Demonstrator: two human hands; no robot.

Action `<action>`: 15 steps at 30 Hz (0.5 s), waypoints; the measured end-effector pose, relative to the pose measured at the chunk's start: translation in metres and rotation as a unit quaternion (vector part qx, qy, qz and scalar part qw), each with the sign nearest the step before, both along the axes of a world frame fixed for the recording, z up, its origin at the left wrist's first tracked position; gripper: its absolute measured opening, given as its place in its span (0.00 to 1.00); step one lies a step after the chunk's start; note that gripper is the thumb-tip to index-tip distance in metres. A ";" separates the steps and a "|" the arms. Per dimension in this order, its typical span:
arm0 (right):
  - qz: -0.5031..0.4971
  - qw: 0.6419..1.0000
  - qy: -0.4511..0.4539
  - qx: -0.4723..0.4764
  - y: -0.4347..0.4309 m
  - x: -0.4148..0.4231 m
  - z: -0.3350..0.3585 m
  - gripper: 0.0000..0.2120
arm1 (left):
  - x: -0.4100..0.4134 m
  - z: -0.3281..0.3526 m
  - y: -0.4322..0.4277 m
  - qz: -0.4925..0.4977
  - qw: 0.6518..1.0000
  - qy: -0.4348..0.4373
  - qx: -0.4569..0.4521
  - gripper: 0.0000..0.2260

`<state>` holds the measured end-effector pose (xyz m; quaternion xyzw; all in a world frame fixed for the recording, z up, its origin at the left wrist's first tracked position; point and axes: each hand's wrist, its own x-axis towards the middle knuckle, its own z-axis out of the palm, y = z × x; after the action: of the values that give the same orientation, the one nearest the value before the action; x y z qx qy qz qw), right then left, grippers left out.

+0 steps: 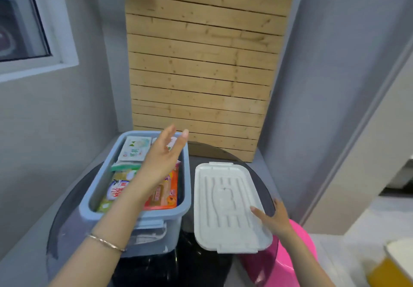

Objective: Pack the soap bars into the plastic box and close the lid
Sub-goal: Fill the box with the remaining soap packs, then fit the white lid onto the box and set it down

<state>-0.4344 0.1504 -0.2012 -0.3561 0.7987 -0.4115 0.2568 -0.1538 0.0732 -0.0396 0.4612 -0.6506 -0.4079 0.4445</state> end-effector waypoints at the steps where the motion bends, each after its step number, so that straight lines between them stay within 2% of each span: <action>1: -0.002 0.999 -0.049 -0.025 0.004 -0.005 -0.009 0.18 | -0.008 -0.005 0.002 -0.007 1.000 0.006 0.005 0.29; 2: 0.008 0.994 -0.106 -0.032 0.008 -0.009 -0.017 0.14 | -0.014 -0.010 0.003 -0.012 1.000 0.011 0.010 0.29; 4: 0.027 0.982 -0.188 -0.005 0.015 -0.016 -0.027 0.18 | -0.024 -0.018 0.006 -0.021 1.000 -0.002 0.016 0.28; 7: 0.027 0.993 -0.114 0.026 0.024 -0.026 -0.026 0.13 | -0.034 -0.022 0.009 -0.025 0.999 -0.044 0.013 0.27; 10: -0.026 0.998 -0.042 0.027 0.029 -0.035 -0.019 0.15 | -0.039 -0.021 0.013 -0.025 0.997 -0.073 0.006 0.27; 15: -0.079 0.986 -0.129 -0.073 0.041 -0.041 0.026 0.14 | -0.038 -0.018 0.018 -0.025 0.995 -0.091 0.012 0.26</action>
<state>-0.4755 0.1911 -0.1753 -0.2538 0.7519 -0.5305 0.2979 -0.1914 0.0916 -0.0580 0.4853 -0.6947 -0.3829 0.3677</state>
